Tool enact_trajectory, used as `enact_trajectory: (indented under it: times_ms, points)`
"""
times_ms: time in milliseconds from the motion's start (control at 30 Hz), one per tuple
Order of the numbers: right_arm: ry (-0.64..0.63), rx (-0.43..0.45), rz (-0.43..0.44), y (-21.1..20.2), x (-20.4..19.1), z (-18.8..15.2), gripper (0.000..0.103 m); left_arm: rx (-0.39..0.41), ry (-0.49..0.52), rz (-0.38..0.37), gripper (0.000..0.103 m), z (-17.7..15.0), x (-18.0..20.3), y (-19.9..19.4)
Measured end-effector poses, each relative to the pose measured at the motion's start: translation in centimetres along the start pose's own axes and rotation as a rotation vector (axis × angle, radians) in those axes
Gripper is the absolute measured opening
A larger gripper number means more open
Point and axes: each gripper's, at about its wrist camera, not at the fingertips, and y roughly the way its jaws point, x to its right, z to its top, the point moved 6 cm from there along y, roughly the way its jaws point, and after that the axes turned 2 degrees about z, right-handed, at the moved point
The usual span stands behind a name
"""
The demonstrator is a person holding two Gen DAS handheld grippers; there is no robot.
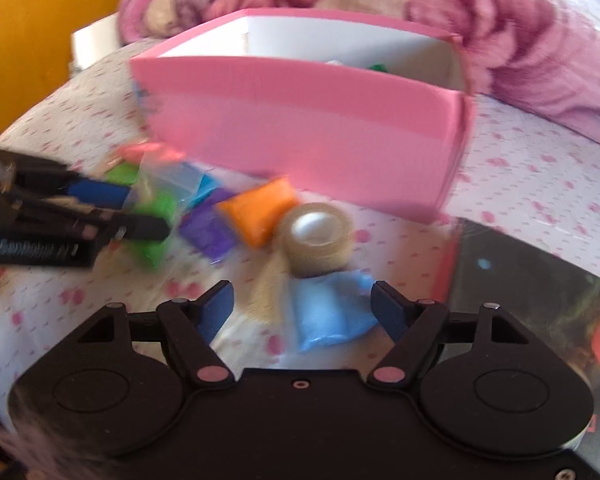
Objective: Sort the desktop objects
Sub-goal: 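Grasp the light blue clay bag with the right tool while the left tool reaches the green bag, then grasp the green clay bag with the left tool and lift it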
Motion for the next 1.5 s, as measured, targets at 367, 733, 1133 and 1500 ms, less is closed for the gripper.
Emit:
enact_trajectory:
  times_ms: [367, 733, 1133, 1500]
  points:
    - [-0.057, -0.07, 0.059, 0.9, -1.8, -0.8, 0.066, 0.0, 0.006, 0.06, 0.06, -0.6, -0.5, 0.9]
    - [-0.093, -0.046, -0.013, 1.6, -1.9, -0.6, 0.067, -0.003, 0.024, 0.046, 0.04, -1.2, 0.2, 1.9]
    - [-0.036, -0.044, 0.165, -1.0, -3.1, -0.8, 0.053, 0.044, -0.008, 0.013, 0.038, -0.5, -0.1, -0.7]
    - [0.082, 0.045, 0.216, -2.9, -0.8, -0.2, 0.053, 0.097, -0.122, -0.01, 0.038, 0.9, -1.4, -3.6]
